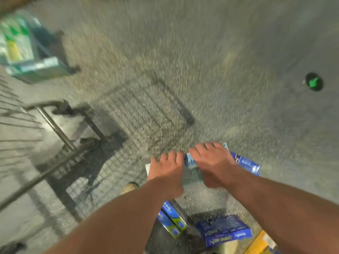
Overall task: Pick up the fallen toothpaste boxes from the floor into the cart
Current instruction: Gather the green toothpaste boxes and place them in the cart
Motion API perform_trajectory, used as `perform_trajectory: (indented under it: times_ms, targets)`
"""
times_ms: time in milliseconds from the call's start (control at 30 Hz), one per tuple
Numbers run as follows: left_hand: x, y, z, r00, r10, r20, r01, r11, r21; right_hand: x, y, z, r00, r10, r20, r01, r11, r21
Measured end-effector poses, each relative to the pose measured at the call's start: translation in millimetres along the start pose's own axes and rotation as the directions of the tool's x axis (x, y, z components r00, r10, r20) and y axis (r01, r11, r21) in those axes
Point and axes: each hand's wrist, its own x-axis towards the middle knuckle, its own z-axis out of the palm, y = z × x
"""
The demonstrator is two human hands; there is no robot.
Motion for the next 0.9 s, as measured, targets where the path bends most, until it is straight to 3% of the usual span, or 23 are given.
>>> perform_trajectory:
  times_ms: [267,467,633,900]
  targets:
    - [-173,-14,-234,0.933,0.201,-0.299,-0.180,0.979,0.099,-158,-21,-269,0.972,0.190,-0.140,-0.196,0.980,-0.031]
    - [-293,-34,-344,0.821,0.275,-0.501,-0.206,0.960,0.189,-249,-59,-410,0.910,0.229,-0.346,-0.283,0.952,-0.114]
    - [-381,-56,-390,0.765,0.269,-0.585,-0.143,0.957,0.253,-294,-104,-474,0.846,0.211,-0.489,-0.317,0.938,-0.143]
    - [-505,-128,-405,0.717,0.194,-0.670,0.062,0.939,0.338,-306,-203,-537,0.796,0.072,-0.601,-0.205,0.966,-0.155]
